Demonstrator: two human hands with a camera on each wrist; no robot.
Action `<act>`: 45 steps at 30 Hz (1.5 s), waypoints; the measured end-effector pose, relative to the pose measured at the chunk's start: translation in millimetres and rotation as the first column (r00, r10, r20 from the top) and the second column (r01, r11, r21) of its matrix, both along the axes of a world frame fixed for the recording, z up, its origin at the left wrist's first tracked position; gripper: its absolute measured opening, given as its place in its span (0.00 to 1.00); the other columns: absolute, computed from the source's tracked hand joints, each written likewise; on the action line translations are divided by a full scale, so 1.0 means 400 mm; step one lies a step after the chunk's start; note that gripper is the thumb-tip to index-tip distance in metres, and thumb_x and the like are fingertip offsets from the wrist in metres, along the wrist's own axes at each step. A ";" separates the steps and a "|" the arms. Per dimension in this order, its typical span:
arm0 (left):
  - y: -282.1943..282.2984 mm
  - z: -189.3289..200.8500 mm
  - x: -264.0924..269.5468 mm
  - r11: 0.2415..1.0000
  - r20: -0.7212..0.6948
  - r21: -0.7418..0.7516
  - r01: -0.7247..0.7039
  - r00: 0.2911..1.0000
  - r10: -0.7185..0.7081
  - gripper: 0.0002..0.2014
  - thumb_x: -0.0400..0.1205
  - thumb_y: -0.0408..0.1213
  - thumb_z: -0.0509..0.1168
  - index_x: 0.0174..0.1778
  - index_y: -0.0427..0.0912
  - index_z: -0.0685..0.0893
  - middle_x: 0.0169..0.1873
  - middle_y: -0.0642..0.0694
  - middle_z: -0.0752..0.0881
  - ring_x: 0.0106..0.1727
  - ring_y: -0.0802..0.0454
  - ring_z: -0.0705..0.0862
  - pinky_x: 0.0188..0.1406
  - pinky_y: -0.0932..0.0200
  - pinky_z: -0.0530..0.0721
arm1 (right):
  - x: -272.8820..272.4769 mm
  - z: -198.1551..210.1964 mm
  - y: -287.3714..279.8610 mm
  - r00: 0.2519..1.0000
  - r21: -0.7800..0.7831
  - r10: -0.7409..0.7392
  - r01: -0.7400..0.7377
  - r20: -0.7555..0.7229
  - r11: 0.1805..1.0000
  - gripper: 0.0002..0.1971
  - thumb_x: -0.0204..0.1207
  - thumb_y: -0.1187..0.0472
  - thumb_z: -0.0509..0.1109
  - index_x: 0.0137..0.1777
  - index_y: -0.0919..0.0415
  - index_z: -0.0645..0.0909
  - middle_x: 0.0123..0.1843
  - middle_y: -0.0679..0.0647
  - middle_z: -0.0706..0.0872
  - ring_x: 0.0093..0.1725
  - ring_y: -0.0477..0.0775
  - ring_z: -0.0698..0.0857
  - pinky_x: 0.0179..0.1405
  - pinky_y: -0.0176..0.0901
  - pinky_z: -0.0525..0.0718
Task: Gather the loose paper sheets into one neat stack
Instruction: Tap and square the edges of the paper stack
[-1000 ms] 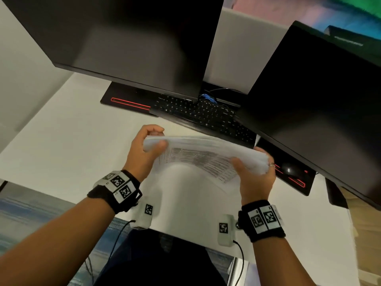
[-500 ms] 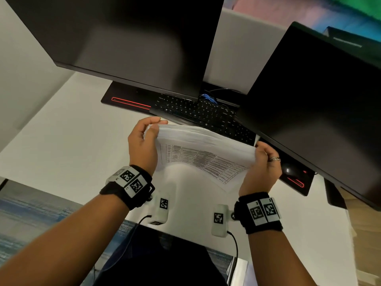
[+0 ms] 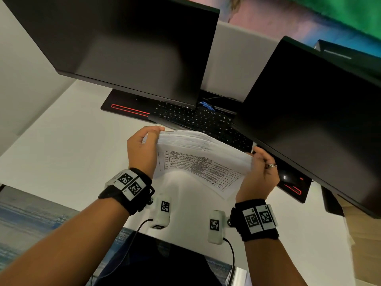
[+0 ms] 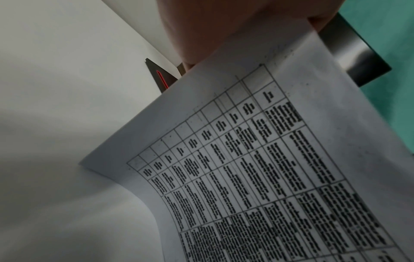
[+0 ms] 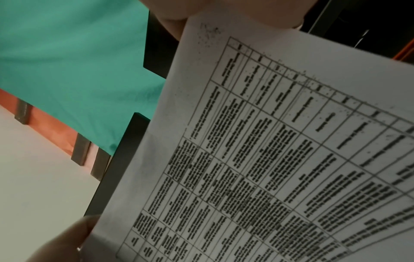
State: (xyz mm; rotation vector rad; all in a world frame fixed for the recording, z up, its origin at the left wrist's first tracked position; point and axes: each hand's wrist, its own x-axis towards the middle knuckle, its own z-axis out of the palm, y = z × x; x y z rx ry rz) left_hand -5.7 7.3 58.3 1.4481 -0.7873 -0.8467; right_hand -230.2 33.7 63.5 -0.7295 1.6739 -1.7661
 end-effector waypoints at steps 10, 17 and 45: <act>-0.014 -0.008 0.001 1.000 0.034 0.001 -0.016 0.999 0.016 0.07 0.84 0.37 0.64 0.48 0.47 0.88 0.44 0.55 0.87 0.42 0.69 0.83 0.46 0.67 0.79 | -0.011 -0.008 -0.013 0.997 -0.034 0.014 -0.012 0.078 0.999 0.13 0.79 0.66 0.69 0.60 0.51 0.83 0.42 0.50 0.88 0.42 0.44 0.86 0.44 0.32 0.85; -0.006 -0.013 0.058 0.916 0.116 0.142 0.374 0.913 -0.391 0.16 0.71 0.30 0.81 0.50 0.47 0.85 0.39 0.57 0.92 0.40 0.67 0.89 0.47 0.59 0.91 | -0.074 -0.067 -0.014 0.936 0.282 0.345 -0.352 0.075 0.892 0.31 0.59 0.65 0.87 0.62 0.54 0.81 0.56 0.51 0.88 0.55 0.54 0.90 0.43 0.43 0.92; -0.015 0.115 0.087 0.871 0.454 0.141 0.470 0.751 -0.479 0.19 0.70 0.37 0.83 0.54 0.53 0.88 0.44 0.55 0.90 0.43 0.53 0.88 0.45 0.59 0.88 | -0.045 0.164 -0.042 0.672 0.179 0.549 -0.540 -0.497 0.822 0.09 0.73 0.62 0.80 0.50 0.55 0.84 0.42 0.38 0.87 0.41 0.30 0.88 0.34 0.23 0.83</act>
